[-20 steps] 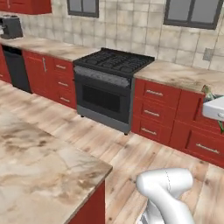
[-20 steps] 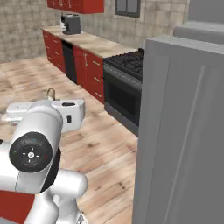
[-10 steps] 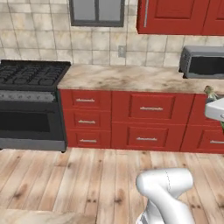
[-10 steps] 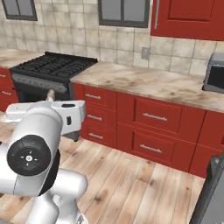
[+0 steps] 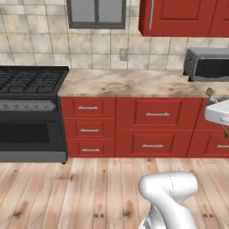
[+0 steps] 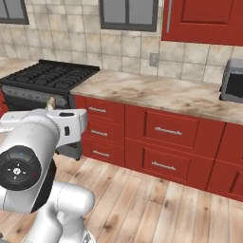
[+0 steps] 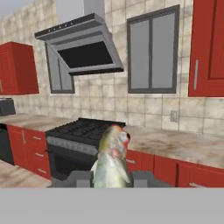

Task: Retrieve the fish from the fridge and place it on the cutting board.

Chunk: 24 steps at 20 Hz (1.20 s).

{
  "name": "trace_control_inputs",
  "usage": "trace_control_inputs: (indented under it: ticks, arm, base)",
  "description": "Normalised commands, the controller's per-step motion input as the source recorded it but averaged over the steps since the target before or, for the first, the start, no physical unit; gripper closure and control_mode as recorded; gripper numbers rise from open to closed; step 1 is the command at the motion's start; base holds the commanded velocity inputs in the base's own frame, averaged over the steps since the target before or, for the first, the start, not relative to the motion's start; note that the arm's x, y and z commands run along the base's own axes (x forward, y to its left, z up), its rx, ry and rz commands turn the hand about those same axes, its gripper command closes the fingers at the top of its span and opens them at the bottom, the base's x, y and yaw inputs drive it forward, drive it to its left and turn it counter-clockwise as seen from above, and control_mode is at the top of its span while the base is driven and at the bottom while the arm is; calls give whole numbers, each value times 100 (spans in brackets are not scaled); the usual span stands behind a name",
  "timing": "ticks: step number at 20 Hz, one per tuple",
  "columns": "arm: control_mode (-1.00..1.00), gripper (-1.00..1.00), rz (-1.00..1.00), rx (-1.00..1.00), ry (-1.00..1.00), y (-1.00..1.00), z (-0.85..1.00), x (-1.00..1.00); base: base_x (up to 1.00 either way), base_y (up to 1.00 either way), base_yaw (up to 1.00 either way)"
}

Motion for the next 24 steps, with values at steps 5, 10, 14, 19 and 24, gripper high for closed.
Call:
trace_control_inputs:
  ticks: [5, 10, 14, 19, 24]
  arm:
    - [100, 100, 0, 0, 0, 0, 0, 0]
    - [100, 100, 0, 0, 0, 0, 0, 0]
    - [100, 100, 0, 0, 0, 0, 0, 0]
    - [100, 100, 0, 0, 0, 0, 0, 0]
    - [100, 100, 0, 0, 0, 0, 0, 0]
  base:
    - [84, 14, 45]
    - [75, -72, -26]
    - [95, -4, -25]
    - [74, 69, 28]
    - [-5, 46, 74]
